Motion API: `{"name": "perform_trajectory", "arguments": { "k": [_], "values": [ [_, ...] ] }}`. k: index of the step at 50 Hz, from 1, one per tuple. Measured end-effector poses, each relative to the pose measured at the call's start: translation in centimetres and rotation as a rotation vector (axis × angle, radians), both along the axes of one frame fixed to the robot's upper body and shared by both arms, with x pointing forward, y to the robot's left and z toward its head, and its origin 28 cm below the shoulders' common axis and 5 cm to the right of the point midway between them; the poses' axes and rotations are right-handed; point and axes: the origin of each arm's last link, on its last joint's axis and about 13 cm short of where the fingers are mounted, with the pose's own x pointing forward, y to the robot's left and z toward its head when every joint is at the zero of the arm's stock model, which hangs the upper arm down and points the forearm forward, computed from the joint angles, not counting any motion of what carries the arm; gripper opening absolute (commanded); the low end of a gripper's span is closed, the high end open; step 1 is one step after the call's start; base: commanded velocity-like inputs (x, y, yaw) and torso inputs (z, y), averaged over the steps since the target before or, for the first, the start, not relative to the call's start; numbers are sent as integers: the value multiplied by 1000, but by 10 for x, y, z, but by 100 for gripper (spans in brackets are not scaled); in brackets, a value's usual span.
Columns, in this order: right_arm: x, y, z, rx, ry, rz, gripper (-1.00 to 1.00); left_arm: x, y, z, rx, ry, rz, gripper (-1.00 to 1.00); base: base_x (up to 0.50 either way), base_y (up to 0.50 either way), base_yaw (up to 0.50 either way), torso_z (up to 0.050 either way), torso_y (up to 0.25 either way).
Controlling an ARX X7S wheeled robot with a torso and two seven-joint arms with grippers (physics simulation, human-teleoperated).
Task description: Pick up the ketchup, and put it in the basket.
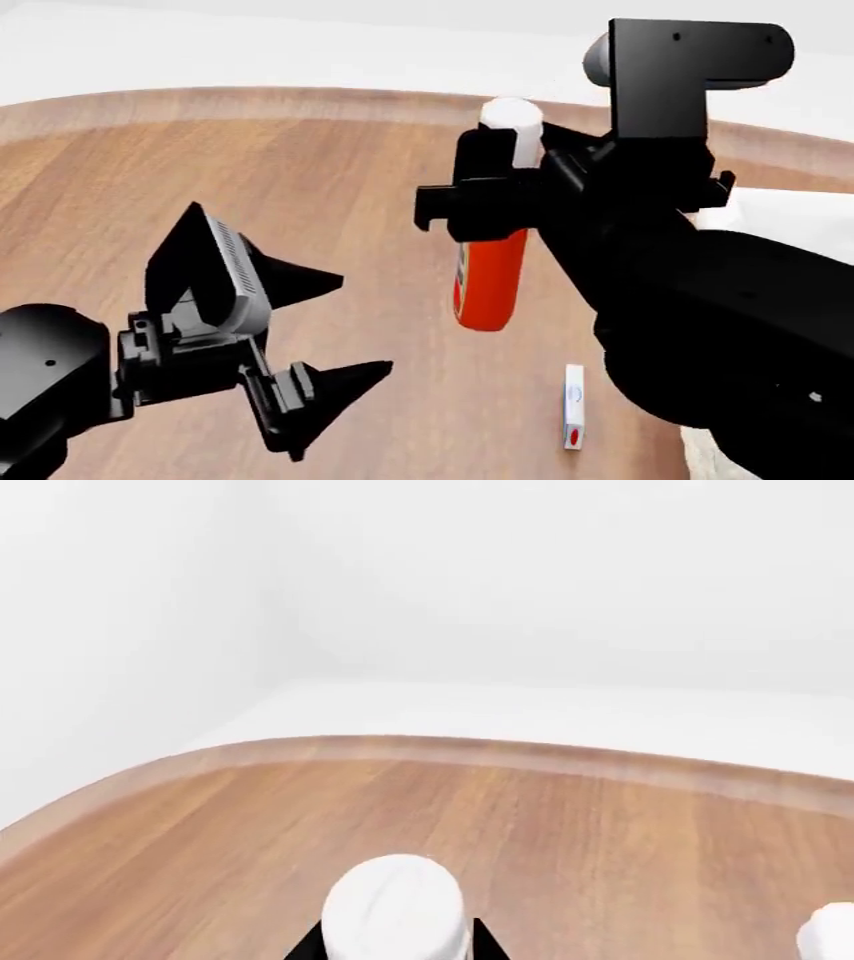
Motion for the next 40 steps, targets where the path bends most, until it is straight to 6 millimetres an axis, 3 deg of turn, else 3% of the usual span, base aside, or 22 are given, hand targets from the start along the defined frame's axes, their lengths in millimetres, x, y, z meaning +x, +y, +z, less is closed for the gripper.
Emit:
{"name": "perform_trajectory", "arguments": {
  "k": [13, 24, 40],
  "values": [
    [15, -24, 12, -44, -44, -108, -100, 4, -2, -13, -51, -51, 172, 100, 0, 0, 0, 1, 0],
    [23, -44, 32, -88, -89, -205, -100, 9, 0, -27, -91, -121, 420, 100, 0, 0, 0, 0, 1],
    [28, -76, 53, -131, -136, -358, -100, -7, 3, -49, -115, -184, 737, 100, 0, 0, 0, 0, 0]
  ]
}}
